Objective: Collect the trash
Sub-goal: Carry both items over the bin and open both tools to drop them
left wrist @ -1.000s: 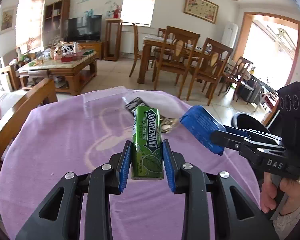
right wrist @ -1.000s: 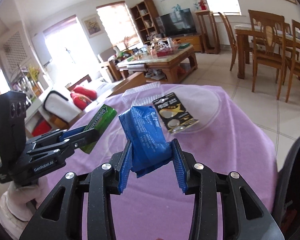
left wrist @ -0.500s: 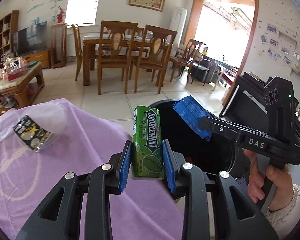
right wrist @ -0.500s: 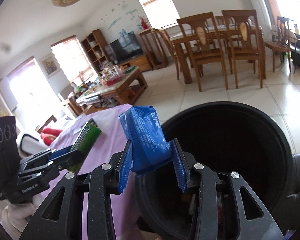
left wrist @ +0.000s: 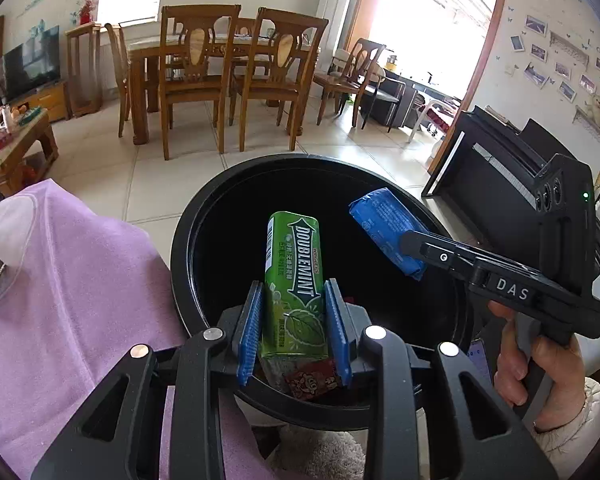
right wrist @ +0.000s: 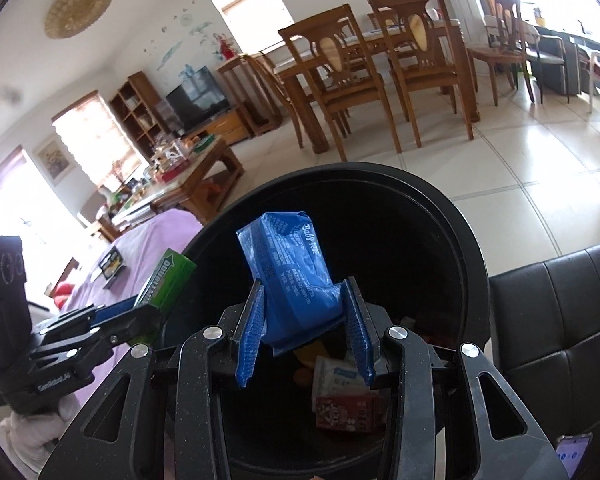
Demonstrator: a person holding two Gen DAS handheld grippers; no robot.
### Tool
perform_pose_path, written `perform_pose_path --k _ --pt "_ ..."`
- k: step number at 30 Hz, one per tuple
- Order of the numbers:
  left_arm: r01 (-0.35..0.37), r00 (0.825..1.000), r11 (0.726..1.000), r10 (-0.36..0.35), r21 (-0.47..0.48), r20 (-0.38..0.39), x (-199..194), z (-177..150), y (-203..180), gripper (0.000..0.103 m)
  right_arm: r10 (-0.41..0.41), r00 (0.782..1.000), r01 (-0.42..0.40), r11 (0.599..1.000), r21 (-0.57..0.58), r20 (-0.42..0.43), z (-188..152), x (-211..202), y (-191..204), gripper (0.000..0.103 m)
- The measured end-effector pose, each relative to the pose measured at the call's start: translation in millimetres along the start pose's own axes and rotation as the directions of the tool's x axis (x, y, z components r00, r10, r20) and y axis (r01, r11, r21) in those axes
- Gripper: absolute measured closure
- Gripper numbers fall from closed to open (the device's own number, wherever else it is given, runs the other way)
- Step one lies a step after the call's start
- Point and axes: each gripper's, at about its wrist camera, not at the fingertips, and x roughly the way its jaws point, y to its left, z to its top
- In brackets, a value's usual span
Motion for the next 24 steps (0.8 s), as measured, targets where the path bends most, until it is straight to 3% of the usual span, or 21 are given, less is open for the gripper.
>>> perform_pose_path --k 8,11,14,24 --pt "-0.015 1.000 1.000 0.015 0.001 -0.024 3 2 -5 0.069 -0.010 1.000 0.010 1.000 0.006 -0.009 4 9 4 0.061" --pt "-0.023 1.000 1.000 0.023 0.008 -0.005 -5 1 -6 0.054 -0.005 1.000 0.005 1.000 0.003 -0.008 4 10 9 0.047" --pt "-0.042 0.999 0.999 0.041 0.024 0.020 -12 -1 -8 0.039 -0.006 1.000 0.006 1.000 0.000 -0.004 4 11 14 0.041" --pt "-0.074 0.996 0.997 0.074 0.016 0.044 -37 -9 18 0.038 0.034 0.999 -0.035 0.999 -0.035 -0.028 7 23 60 0.037"
